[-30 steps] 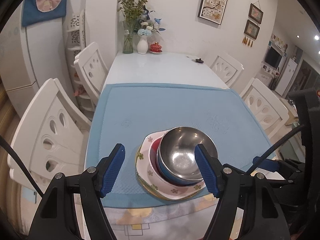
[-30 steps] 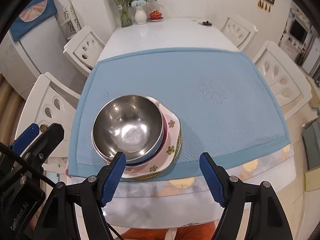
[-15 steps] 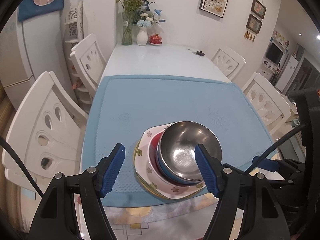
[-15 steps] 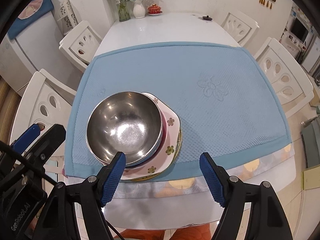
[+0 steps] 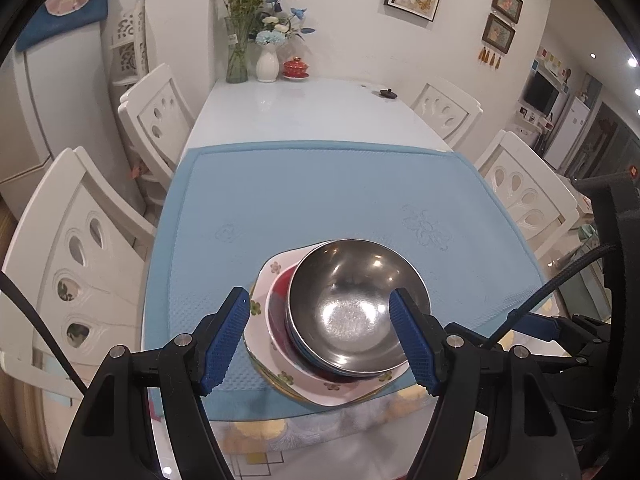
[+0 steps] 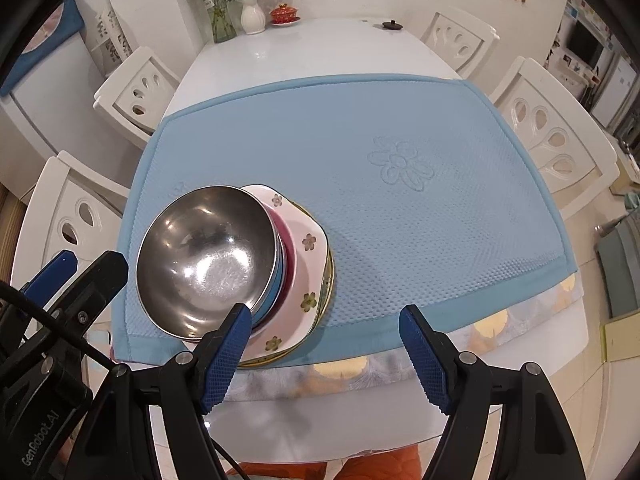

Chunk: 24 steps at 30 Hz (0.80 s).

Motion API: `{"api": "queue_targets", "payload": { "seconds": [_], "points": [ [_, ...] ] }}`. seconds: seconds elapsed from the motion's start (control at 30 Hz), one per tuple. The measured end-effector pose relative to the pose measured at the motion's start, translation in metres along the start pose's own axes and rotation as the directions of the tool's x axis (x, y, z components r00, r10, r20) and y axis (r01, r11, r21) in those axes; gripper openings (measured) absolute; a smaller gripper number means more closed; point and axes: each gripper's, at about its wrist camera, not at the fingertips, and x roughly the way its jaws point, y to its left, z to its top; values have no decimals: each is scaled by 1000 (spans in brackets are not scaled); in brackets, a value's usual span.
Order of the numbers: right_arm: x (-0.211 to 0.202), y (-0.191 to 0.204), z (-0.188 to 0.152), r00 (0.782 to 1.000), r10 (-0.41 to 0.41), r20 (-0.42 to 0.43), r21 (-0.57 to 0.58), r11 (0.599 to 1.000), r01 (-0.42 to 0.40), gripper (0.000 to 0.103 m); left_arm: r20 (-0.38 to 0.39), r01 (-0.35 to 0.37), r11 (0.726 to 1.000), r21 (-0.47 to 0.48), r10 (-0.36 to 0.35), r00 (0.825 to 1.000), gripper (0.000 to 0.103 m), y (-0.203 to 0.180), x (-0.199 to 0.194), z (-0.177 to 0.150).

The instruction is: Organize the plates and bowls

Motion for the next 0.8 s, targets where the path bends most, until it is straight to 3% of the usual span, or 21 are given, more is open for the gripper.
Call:
{"api": "queue_targets", "payload": {
  "seconds": [0.8],
  "points": [
    [2, -1, -6, 1000, 8, -20, -8, 1000, -8, 74, -29, -1, 999, -32, 1, 1000, 70, 5, 3, -5]
  ]
}}
